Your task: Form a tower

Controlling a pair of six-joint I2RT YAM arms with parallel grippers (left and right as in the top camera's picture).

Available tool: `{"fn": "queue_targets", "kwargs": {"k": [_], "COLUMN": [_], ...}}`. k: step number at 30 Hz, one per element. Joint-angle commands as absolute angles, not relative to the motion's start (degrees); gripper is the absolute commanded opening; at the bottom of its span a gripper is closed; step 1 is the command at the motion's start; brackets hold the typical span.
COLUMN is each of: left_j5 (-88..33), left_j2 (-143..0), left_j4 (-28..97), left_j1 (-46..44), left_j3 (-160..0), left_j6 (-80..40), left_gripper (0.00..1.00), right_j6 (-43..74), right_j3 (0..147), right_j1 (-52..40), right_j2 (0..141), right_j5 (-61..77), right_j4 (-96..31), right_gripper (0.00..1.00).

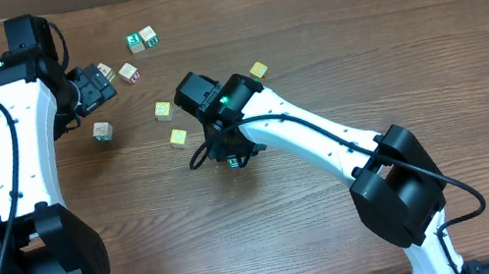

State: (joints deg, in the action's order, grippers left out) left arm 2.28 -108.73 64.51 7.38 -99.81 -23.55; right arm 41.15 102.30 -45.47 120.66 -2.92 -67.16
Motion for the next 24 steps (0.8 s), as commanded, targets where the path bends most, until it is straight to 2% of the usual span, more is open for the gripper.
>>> {"fn": "queue_targets", "kwargs": {"k": [1, 6, 8, 11, 15, 24], "left_j5": [1.8, 1.8, 1.8, 1.8, 1.8, 1.8], "left_j2": [-107.5, -107.5, -107.5, -107.5, -107.5, -107.5], "left_j4": [64.5, 64.5, 64.5, 64.5, 64.5, 64.5], "left_j1": [7.3, 7.3, 7.3, 7.3, 7.3, 7.3], "left_j3": [-100.9, -100.9, -100.9, -100.9, -100.9, -100.9], "left_j6": [-22.7, -22.7, -22.7, -22.7, -22.7, -22.7], "left_gripper": [1.0, 1.0, 1.0, 1.0, 1.0, 0.99], "right_j6": [42.2, 42.2, 42.2, 42.2, 41.6, 35.9], "right_j3": [102.0, 102.0, 102.0, 102.0, 103.4, 123.2], "right_j1": [-45.6, -45.6, -45.6, -45.6, -45.0, -35.7], "right_j2": [120.6, 120.6, 120.6, 120.6, 120.6, 120.6], "right_j5": [-2.7, -2.7, -2.7, -2.7, -3.5, -4.7], "right_j4": [-67.2, -67.3, -67.3, -67.2, -67.4, -74.6], "right_gripper": [0.31, 0.33, 0.41, 0.6, 0.7, 0.71]}}
